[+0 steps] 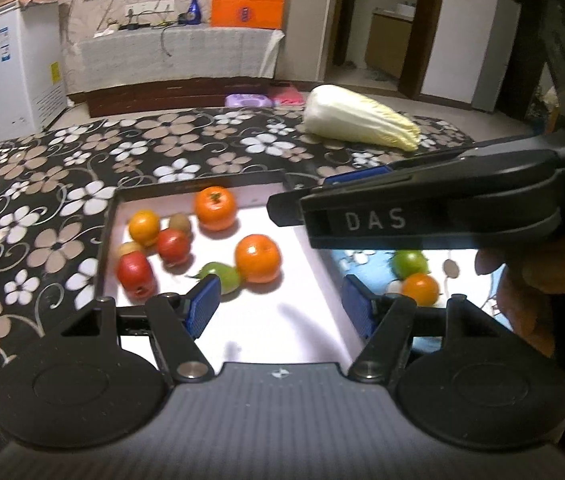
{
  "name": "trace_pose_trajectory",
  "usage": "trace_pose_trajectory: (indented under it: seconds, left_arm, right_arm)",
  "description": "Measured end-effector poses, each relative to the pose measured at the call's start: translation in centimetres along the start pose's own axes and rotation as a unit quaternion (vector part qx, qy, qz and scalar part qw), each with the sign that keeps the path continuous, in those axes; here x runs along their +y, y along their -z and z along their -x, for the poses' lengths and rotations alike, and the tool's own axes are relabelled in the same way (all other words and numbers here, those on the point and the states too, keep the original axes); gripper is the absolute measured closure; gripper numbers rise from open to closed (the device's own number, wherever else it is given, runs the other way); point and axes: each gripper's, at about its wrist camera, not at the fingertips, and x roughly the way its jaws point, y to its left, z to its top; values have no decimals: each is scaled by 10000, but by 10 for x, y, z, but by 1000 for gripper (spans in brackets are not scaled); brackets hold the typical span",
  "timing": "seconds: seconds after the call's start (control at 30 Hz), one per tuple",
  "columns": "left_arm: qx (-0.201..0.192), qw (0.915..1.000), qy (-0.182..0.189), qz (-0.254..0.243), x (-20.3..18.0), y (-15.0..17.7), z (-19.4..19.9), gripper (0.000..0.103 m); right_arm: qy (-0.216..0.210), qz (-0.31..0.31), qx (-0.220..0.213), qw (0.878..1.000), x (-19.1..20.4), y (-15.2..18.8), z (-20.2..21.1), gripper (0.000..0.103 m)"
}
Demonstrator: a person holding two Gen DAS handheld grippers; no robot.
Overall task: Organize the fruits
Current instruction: 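Move both open tools back over the fruit tray, then grasp a mandarin with the right tool while the left tool grasps a green tomato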
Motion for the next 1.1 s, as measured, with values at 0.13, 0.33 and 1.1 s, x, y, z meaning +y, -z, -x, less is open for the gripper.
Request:
trace_pose_trajectory:
  seconds: [0.13,0.33,1.1]
  left_arm:
    - [19,10000,-60,54,10,1,2,31]
    - [67,9999,-130,67,16,2,1,31]
    - [373,9985,-348,181,44,12,-6,31]
  right_arm:
    - [-55,56,49,10000,8,-1,-7,57]
    - [-113,115,91,9998,16,-2,-13,57]
    - [124,730,512,9959,37,4,-40,57]
